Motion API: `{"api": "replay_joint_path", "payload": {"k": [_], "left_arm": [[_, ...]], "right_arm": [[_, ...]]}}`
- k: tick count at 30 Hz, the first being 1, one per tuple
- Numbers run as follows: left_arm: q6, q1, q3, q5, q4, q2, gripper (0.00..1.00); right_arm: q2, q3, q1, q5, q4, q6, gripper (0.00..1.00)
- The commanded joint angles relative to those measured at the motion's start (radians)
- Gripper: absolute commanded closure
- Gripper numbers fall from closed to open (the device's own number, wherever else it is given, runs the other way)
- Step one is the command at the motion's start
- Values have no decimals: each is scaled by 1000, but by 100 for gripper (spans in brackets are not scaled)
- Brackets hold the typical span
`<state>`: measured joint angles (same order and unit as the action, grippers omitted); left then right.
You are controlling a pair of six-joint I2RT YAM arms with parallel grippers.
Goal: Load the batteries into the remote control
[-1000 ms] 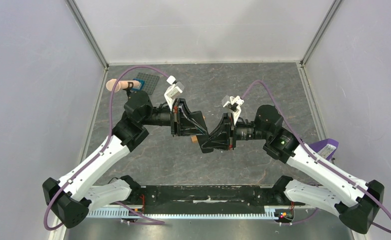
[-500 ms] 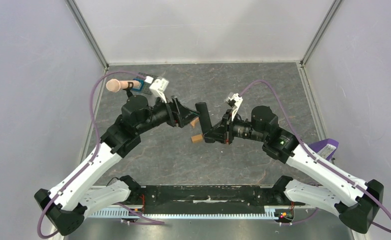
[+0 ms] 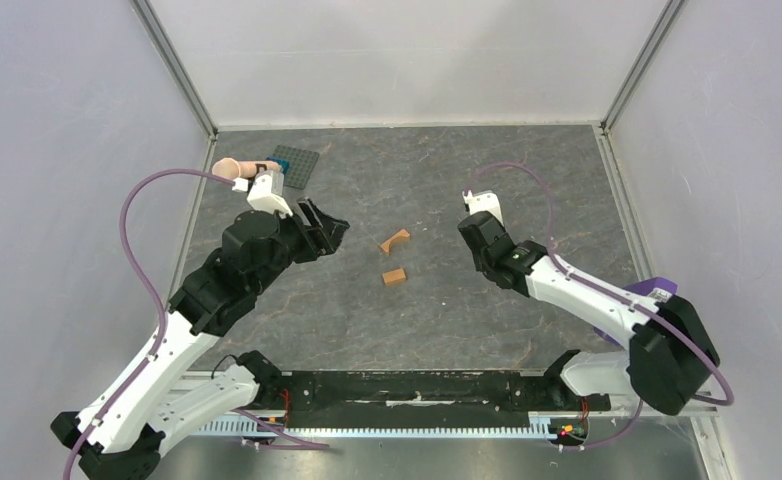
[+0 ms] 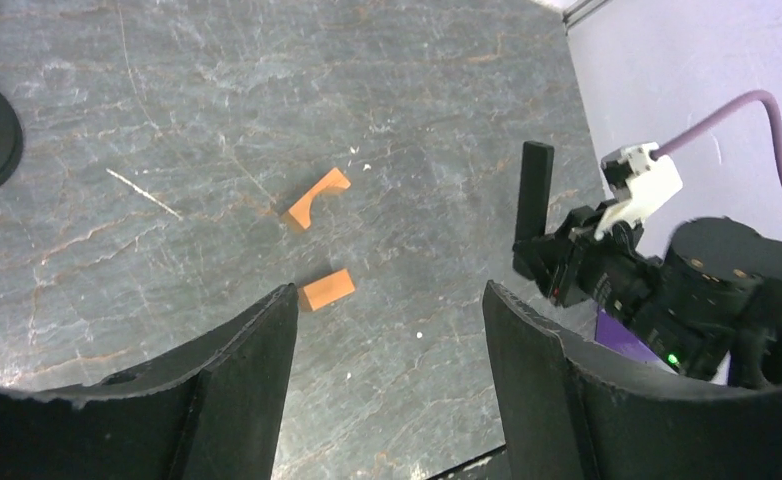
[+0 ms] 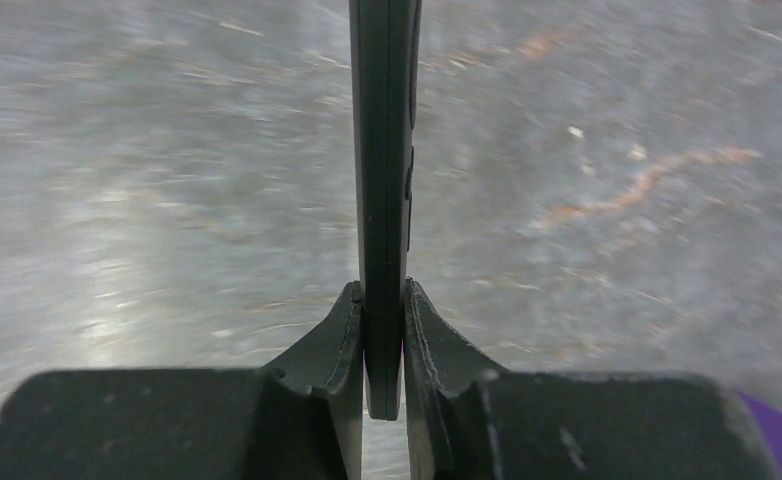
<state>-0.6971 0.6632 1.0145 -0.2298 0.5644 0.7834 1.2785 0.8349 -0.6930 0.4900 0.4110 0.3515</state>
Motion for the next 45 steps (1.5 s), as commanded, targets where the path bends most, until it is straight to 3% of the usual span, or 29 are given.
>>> {"api": "replay_joint_path", "payload": {"k": [1,12,17,24,29,32,35,38,45], "left_arm": [[-31,3,24,43,29,-19,27],[-48,3,13,110,6,-20,30],[-58,4,3,120,-4,-24,30],[17,2,86,134,105,1,28],[1,3,137,103,203,-3,24],[-8,2,165,78,262,-8,23],[-8,3,177,65,293,-28,22],[-10,2,176,15,321,-55,22],[12,2,161,-51,328,-66,21]], "right_arm": [[67,-60,29,275,-36,-58,100],[226,-115,32,258,-121,-16,99],[222,-136,33,168,-152,3,76],[142,-186,49,-14,-201,63,55],[-8,-184,59,-110,-197,81,41],[-116,-164,73,-147,-161,87,39],[-245,-144,98,-143,-103,82,32],[-382,-131,116,-99,-58,59,2],[-689,-33,118,78,132,42,2]]}}
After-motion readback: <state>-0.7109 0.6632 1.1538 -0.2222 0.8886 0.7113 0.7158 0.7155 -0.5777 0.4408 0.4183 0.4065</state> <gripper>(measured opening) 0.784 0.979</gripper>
